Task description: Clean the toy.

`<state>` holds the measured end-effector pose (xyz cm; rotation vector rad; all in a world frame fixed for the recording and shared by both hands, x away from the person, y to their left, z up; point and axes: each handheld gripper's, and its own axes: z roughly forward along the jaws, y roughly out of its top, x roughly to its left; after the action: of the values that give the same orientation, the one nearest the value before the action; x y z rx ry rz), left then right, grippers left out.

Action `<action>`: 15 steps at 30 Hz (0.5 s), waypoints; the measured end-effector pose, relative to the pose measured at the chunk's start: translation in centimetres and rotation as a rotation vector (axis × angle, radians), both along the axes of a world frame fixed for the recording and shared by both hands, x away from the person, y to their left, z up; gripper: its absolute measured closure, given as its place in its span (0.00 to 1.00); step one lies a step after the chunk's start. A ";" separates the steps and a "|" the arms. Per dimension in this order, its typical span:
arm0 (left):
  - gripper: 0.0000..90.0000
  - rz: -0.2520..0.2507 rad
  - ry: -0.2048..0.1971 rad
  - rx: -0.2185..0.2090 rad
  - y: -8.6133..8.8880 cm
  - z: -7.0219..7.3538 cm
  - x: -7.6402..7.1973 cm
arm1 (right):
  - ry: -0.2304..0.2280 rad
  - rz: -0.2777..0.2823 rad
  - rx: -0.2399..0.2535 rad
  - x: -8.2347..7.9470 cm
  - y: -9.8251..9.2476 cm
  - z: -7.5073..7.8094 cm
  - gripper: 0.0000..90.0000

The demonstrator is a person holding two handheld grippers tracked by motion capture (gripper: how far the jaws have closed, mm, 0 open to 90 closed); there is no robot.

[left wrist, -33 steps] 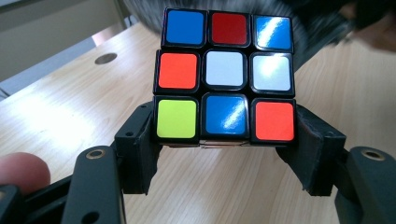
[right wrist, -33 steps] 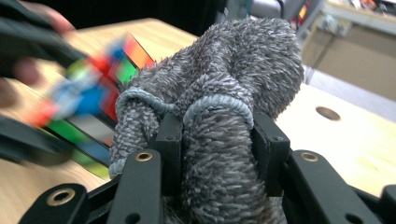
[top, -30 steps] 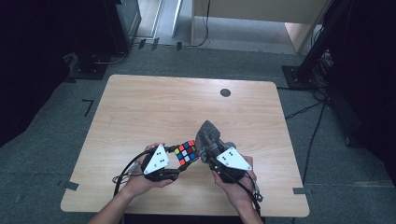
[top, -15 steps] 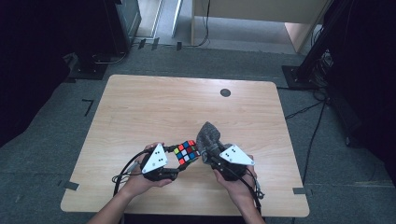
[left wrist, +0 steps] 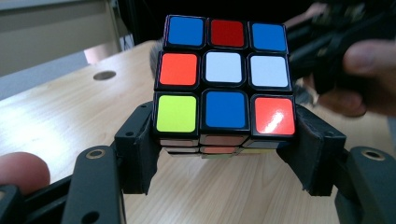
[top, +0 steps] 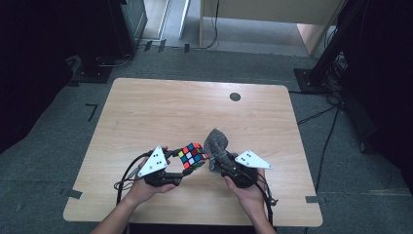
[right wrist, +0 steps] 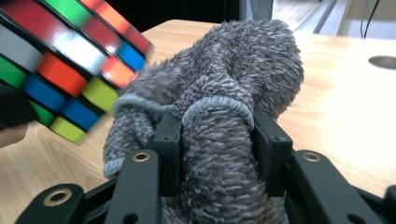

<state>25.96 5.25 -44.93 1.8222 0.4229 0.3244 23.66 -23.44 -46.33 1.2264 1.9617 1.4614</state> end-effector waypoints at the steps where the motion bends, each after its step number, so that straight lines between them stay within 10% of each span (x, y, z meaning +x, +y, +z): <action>1: 0.38 -0.002 0.003 -0.024 0.2 0.2 0.1 | 0.011 -0.002 0.010 0.1 -0.1 -0.1 0.67; 8: 0.38 0.000 0.028 -0.097 0.8 0.5 0.3 | 0.031 0.090 0.172 -0.3 0.8 -0.3 0.67; 15: 0.38 0.014 0.017 -0.073 0.9 0.4 0.3 | 0.077 0.266 0.092 -0.7 3.5 -1.5 0.69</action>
<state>26.29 6.15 -44.51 1.7522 0.4544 0.2991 22.95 -19.92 -47.82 1.1064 2.1993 1.6707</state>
